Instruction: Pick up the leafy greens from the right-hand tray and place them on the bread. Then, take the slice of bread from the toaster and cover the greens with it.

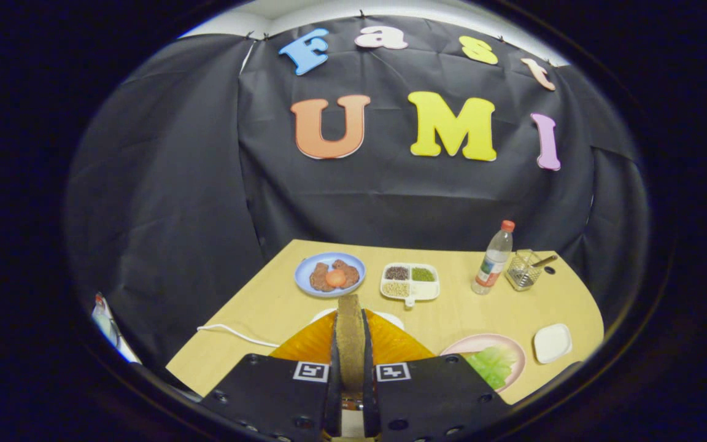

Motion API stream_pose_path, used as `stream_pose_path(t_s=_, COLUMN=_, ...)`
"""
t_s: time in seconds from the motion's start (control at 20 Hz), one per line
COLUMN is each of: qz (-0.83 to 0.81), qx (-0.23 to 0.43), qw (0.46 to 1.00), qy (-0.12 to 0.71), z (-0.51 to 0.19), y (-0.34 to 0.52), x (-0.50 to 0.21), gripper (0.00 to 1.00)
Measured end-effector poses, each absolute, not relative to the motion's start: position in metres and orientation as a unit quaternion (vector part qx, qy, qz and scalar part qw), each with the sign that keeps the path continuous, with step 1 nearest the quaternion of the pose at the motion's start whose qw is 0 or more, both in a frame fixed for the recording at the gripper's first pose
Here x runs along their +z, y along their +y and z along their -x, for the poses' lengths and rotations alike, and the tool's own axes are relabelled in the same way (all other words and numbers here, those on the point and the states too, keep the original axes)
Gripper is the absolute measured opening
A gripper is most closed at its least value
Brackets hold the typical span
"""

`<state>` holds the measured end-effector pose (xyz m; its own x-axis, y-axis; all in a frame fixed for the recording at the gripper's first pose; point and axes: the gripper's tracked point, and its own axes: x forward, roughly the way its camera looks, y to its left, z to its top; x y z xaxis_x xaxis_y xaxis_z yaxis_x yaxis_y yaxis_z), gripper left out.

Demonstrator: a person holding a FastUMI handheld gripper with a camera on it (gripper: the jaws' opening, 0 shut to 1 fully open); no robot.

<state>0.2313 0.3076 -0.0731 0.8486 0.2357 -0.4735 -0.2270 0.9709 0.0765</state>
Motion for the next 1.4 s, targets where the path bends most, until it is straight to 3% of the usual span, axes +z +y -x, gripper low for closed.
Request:
stream_pose_path(t_s=0.35, qz=-0.016, qx=0.116, qw=0.974, qy=0.195, z=-0.215, y=0.291, x=-0.014, gripper=0.13)
stream_pose_path(t_s=0.7, qz=-0.032, qx=0.083, qw=0.98, qy=0.176, z=-0.218, y=0.235, x=-0.013, gripper=0.13)
stream_pose_path(t_s=1.4, qz=-0.074, qx=0.054, qw=0.956, qy=0.279, z=-0.261, y=0.138, x=-0.163, gripper=0.13)
